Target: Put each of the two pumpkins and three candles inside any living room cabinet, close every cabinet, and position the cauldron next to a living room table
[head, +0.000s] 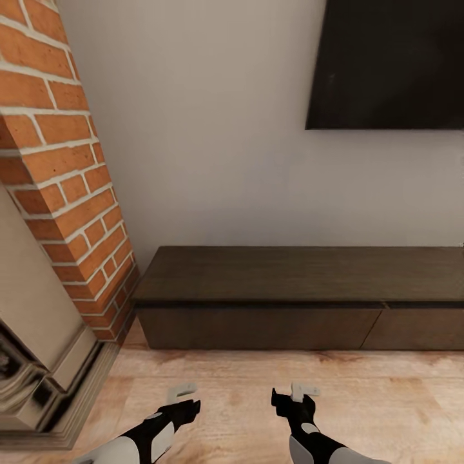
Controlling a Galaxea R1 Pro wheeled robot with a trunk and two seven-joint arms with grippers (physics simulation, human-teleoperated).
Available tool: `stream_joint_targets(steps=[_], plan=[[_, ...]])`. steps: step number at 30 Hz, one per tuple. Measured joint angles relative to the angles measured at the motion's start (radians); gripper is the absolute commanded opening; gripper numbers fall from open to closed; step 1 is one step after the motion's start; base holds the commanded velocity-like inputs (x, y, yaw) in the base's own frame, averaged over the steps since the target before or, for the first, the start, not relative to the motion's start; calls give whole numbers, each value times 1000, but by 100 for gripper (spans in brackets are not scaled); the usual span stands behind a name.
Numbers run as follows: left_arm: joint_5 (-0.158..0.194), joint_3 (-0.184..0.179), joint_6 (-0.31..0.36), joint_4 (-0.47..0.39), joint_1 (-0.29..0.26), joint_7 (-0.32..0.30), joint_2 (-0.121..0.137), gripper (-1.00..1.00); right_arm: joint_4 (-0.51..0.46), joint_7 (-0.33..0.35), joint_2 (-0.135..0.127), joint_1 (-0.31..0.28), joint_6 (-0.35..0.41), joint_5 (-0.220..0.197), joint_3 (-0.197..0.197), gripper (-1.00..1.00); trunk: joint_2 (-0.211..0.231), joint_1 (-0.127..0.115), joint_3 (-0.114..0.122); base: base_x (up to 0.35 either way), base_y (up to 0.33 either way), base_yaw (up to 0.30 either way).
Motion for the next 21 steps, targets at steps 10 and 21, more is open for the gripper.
stream_joint_targets(steps=[10,21], plan=[[-4,0,2,13,0,1,-8,100,-1,0,2,0,2,-1,0,100,49,-28,34,0,0,0],[-4,0,5,16,0,3,-8,100,0,-2,-3,0,5,-2,-1,100,126,-70,68,0,0,0]])
